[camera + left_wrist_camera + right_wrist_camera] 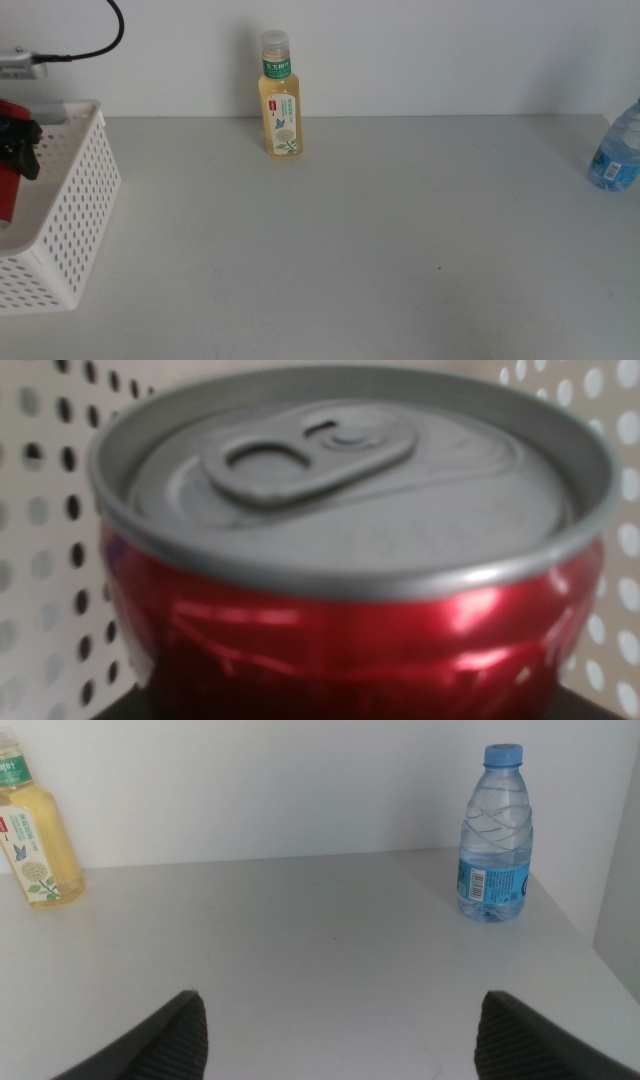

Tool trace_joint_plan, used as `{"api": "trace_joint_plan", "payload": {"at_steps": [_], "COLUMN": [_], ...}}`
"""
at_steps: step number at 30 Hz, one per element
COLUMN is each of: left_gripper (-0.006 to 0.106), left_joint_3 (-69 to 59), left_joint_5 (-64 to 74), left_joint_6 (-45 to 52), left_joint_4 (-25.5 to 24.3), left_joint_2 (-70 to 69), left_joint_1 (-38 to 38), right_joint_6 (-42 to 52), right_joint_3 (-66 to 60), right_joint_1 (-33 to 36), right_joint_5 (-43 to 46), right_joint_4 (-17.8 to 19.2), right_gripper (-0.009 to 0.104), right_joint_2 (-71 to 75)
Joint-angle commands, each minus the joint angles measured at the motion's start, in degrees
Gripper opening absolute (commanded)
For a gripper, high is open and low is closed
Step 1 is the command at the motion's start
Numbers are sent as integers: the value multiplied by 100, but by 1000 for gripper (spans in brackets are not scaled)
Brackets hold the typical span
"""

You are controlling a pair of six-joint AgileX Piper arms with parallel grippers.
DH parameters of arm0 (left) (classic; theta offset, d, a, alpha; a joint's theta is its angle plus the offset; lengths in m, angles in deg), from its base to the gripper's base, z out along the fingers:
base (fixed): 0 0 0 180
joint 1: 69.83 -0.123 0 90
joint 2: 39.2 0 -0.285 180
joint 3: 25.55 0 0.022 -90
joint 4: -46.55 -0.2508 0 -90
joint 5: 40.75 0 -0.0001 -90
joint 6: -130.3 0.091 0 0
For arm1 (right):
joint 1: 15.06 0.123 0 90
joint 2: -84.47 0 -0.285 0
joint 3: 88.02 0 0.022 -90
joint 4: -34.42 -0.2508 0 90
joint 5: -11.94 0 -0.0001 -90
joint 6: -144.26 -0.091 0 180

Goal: Use arms to grab the bottles and put them into the dustbin to the left of the table.

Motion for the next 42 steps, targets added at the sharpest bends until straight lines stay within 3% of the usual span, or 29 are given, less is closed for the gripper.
{"api": "trace_joint_plan", "payload": {"at_steps": [1,11,15,19,24,28,35,42], "left_gripper": [7,8,16,32,72,94,93,93], "left_joint_3": [218,218,218,218,218,254,728,748], "left_joint_5": [-220,-42,-5,21,92,270,1370,1294], "left_joint_6": [-11,-334,-418,-396,-315,-546,-968,-1123], "left_joint_4": [67,-299,-345,-340,-317,-355,-319,-451], "left_joint_2": [-181,430,548,565,565,560,536,-266], "left_joint_1": [-14,-14,-14,-8,-8,-8,11,461], "right_joint_6": [72,72,72,72,72,72,72,72], "right_joint_3": [58,58,58,58,58,58,58,58], "right_joint_1": [-26,-26,-26,-26,-26,-26,-26,-26], "right_joint_5": [425,425,425,425,425,425,425,425], "right_joint_4": [68,68,68,68,68,68,68,68], "right_gripper": [75,75,75,75,75,75,75,75], "right_joint_2": [129,129,129,129,129,129,129,129]}}
